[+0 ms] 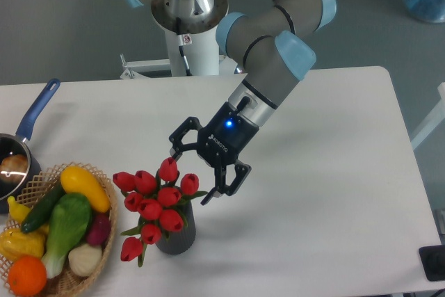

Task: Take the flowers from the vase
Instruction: 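Move the open gripper toward the red tulip stems above the black vase, then lower the gripper around the tulip stems and close on them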

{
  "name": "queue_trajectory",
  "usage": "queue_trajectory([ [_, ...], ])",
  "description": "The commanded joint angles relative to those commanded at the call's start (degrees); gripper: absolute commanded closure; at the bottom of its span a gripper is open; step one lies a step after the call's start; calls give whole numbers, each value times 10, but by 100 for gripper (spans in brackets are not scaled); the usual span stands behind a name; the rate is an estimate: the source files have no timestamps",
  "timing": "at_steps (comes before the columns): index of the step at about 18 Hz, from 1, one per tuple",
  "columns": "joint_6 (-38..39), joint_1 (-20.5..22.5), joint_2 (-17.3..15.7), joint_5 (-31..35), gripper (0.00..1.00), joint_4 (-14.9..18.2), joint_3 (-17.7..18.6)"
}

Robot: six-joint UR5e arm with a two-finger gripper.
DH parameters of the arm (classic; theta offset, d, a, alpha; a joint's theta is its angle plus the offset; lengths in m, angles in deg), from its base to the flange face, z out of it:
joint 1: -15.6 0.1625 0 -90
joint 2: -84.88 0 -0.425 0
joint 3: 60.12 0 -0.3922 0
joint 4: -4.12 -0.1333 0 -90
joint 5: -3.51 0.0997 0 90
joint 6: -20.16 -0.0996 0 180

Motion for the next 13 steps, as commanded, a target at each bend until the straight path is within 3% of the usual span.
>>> queue_trajectory([
  [4,1,-20,29,0,0,-17,-19],
  [8,1,-31,36,-1,0,-18,-33],
  [9,1,-32,37,-1,4,-18,-35],
  [10,0,-33,37,-1,18,-18,-35],
  [11,0,-34,37,-6,40,-18,-35],
  [13,-3,-34,38,-15,92,-18,-35],
])
